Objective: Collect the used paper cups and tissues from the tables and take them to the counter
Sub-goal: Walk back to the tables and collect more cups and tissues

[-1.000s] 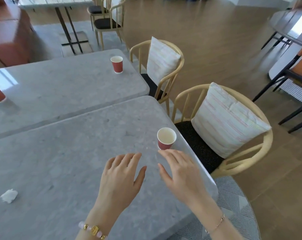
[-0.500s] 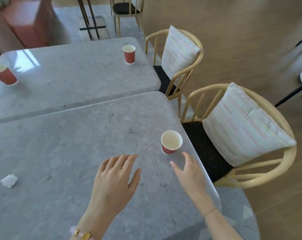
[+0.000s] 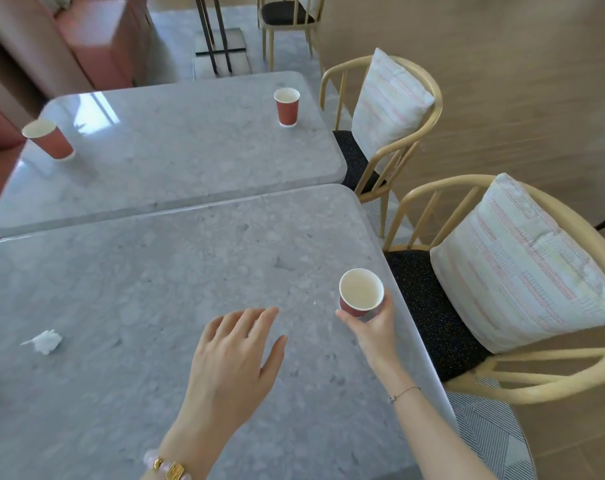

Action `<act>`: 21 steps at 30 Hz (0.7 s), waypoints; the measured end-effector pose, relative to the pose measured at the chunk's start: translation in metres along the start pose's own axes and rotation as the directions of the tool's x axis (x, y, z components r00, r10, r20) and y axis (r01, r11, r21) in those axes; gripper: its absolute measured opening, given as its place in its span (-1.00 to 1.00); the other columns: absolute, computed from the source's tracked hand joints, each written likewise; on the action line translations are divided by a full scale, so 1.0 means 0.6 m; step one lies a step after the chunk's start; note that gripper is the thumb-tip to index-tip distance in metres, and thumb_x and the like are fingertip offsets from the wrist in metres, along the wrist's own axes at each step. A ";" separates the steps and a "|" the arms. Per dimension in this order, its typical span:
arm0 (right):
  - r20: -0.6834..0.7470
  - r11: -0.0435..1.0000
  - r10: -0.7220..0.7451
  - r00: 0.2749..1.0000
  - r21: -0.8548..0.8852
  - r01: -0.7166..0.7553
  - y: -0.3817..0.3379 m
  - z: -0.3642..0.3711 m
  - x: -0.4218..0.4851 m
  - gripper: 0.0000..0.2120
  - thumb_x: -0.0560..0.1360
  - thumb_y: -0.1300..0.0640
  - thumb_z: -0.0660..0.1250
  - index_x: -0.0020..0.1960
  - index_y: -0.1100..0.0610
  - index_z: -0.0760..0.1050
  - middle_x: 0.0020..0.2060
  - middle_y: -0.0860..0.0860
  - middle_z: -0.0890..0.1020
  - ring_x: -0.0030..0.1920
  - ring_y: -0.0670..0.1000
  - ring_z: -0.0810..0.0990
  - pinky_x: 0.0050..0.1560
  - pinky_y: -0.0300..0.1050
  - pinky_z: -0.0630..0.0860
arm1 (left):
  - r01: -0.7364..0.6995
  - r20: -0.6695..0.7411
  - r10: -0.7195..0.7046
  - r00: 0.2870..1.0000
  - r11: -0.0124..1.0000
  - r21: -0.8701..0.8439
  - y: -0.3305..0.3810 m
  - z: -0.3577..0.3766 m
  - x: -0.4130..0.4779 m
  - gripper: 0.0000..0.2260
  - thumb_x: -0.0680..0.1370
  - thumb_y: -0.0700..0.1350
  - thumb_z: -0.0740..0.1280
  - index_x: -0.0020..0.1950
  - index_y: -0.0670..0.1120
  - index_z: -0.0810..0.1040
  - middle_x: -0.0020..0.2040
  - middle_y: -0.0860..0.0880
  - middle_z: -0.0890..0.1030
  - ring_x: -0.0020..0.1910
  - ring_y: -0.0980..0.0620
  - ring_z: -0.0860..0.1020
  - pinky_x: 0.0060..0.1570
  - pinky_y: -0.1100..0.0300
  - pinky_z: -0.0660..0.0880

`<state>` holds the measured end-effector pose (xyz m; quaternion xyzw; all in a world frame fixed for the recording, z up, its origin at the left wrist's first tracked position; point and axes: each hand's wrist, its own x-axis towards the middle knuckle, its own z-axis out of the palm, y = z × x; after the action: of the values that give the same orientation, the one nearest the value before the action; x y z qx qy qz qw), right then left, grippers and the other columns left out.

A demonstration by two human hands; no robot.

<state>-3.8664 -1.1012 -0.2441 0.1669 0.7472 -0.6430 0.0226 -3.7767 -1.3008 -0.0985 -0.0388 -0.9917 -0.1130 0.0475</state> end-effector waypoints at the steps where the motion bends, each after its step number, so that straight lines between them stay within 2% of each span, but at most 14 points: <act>1: 0.000 1.000 -0.009 1.000 0.020 0.009 -0.001 0.002 0.002 -0.26 0.22 0.30 0.60 0.29 0.14 0.32 0.17 0.09 0.52 0.19 0.04 0.53 0.17 -0.19 0.48 | 0.002 -0.001 -0.002 1.000 1.000 0.002 0.000 0.000 0.000 -0.61 0.53 0.06 0.11 0.12 -0.12 0.59 -0.05 0.02 0.64 -0.09 -0.04 0.62 -0.06 0.08 0.52; 3: -0.008 0.999 -0.012 1.000 0.049 0.013 -0.004 0.006 0.004 -0.32 0.24 0.32 0.59 0.25 0.12 0.34 0.15 0.10 0.54 0.15 0.03 0.55 0.13 -0.22 0.48 | 0.004 0.002 -0.004 1.000 1.000 0.004 -0.001 -0.001 0.001 -0.61 0.53 0.06 0.11 0.12 -0.12 0.59 -0.05 0.02 0.64 -0.08 -0.04 0.62 -0.05 0.09 0.51; 9: -0.010 0.996 -0.037 0.999 0.076 0.037 -0.019 0.009 0.004 -0.43 0.29 0.34 0.55 0.21 0.15 0.39 0.11 0.11 0.58 0.13 0.05 0.57 0.18 -0.07 0.50 | 0.013 -0.005 -0.013 1.000 1.000 0.010 -0.006 -0.004 0.004 -0.61 0.53 0.06 0.10 0.12 -0.12 0.59 -0.03 0.01 0.65 -0.07 -0.04 0.62 -0.04 0.07 0.52; 11: 0.017 0.994 -0.061 0.998 0.093 0.059 -0.030 0.009 -0.002 -0.43 0.29 0.34 0.55 0.20 0.14 0.39 0.10 0.10 0.59 0.10 0.02 0.59 0.12 -0.18 0.51 | 0.020 -0.024 -0.020 1.000 1.000 0.011 -0.011 -0.008 0.006 -0.61 0.53 0.06 0.10 0.12 -0.12 0.59 -0.03 0.01 0.65 -0.06 -0.05 0.62 -0.04 0.06 0.51; 14: 0.059 0.991 -0.113 0.992 0.074 0.109 -0.055 0.012 -0.018 -0.45 0.27 0.29 0.57 0.16 0.05 0.42 0.05 0.00 0.60 -0.02 -0.21 0.59 -0.06 -0.39 0.49 | 0.028 -0.062 -0.027 0.998 0.999 0.015 -0.017 -0.017 0.008 -0.61 0.54 0.06 0.10 0.13 -0.13 0.58 -0.03 0.00 0.65 -0.07 -0.06 0.62 -0.04 0.04 0.51; 17: 0.113 0.987 -0.154 0.982 0.059 0.148 -0.081 0.020 -0.039 -0.46 0.27 0.27 0.58 0.10 -0.08 0.42 0.01 -0.13 0.59 -0.08 -0.30 0.56 -0.10 -0.43 0.47 | 0.043 -0.103 -0.041 0.994 0.999 0.015 -0.025 -0.028 0.005 -0.62 0.54 0.05 0.10 0.12 -0.13 0.58 -0.03 -0.01 0.65 -0.07 -0.06 0.62 -0.03 0.04 0.51; 21: 0.175 0.981 -0.193 0.965 0.045 0.188 -0.117 0.040 -0.069 -0.42 0.26 0.24 0.59 0.11 -0.13 0.39 0.07 -0.15 0.55 -0.01 -0.32 0.54 -0.08 -0.43 0.48 | 0.078 -0.128 -0.076 0.989 0.997 0.013 -0.038 -0.045 -0.010 -0.61 0.54 0.06 0.09 0.14 -0.13 0.57 0.00 -0.01 0.64 -0.04 -0.07 0.61 -0.02 0.04 0.50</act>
<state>-3.8513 -1.1420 -0.1713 0.0362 0.7455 -0.6650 0.0255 -3.7707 -1.3295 -0.0779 0.0072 -0.9884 -0.1082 0.1068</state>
